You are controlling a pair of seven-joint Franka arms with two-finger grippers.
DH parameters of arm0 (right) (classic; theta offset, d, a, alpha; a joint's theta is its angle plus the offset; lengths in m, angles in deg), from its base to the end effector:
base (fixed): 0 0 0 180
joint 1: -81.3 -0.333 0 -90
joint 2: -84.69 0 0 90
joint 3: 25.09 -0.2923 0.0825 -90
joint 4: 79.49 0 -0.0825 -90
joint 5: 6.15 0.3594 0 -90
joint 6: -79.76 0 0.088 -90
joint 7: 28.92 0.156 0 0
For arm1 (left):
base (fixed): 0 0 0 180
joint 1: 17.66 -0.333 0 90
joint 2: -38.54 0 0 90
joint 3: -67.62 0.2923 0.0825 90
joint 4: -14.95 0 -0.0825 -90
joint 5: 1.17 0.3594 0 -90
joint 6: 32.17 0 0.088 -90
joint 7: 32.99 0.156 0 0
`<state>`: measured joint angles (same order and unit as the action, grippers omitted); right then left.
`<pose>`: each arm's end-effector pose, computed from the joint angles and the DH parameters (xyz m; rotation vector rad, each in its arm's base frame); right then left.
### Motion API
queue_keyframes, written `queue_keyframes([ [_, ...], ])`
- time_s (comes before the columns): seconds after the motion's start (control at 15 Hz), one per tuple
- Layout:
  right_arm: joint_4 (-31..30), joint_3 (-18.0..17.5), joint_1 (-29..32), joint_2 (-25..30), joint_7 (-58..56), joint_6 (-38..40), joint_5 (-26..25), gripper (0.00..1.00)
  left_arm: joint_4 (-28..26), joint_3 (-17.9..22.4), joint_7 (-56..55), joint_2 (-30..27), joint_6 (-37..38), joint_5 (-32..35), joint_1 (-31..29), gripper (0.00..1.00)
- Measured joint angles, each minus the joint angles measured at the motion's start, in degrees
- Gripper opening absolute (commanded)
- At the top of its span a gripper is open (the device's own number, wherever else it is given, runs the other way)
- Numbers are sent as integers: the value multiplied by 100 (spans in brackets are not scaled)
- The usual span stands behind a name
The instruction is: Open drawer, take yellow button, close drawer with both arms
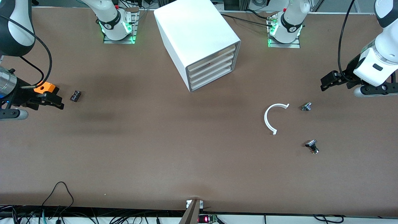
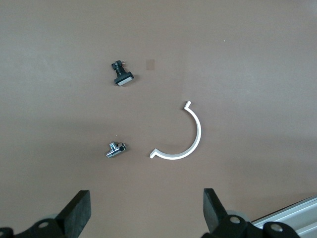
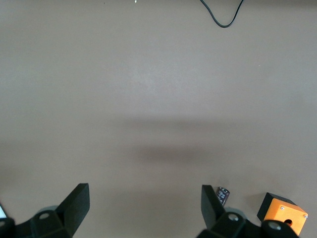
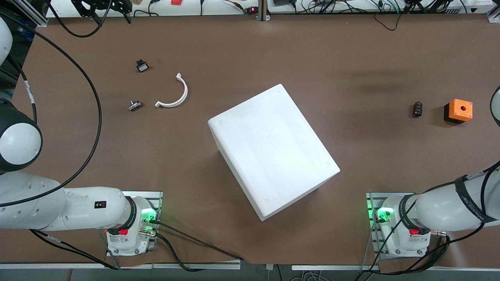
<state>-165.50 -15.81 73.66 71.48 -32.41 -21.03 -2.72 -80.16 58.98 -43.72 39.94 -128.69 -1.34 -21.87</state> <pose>0.6071 -0.0016 0.4706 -3.1201 -0.0417 -0.0490 0.5424 -0.0418 0.5086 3.1302 0.1729 -0.0007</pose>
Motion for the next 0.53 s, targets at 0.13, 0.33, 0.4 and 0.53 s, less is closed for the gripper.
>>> queue_keyframes([
  [0.13, 9, 0, 0, 0, 0, -1, 0, 100, 0, 0, 0, 0, 0, 0, 0, 100],
  [0.33, 37, -5, -16, 6, 0, -4, -123, 100, 0, 0, 0, 0, 0, 0, 0, 100],
  [0.4, 49, -5, -22, 13, 0, -4, -161, 100, 0, 0, 0, 0, 0, 0, 0, 100],
  [0.53, 58, -5, -24, 32, 0, -3, -195, 100, 0, -2, 0, 0, 0, 0, 1, 100],
])
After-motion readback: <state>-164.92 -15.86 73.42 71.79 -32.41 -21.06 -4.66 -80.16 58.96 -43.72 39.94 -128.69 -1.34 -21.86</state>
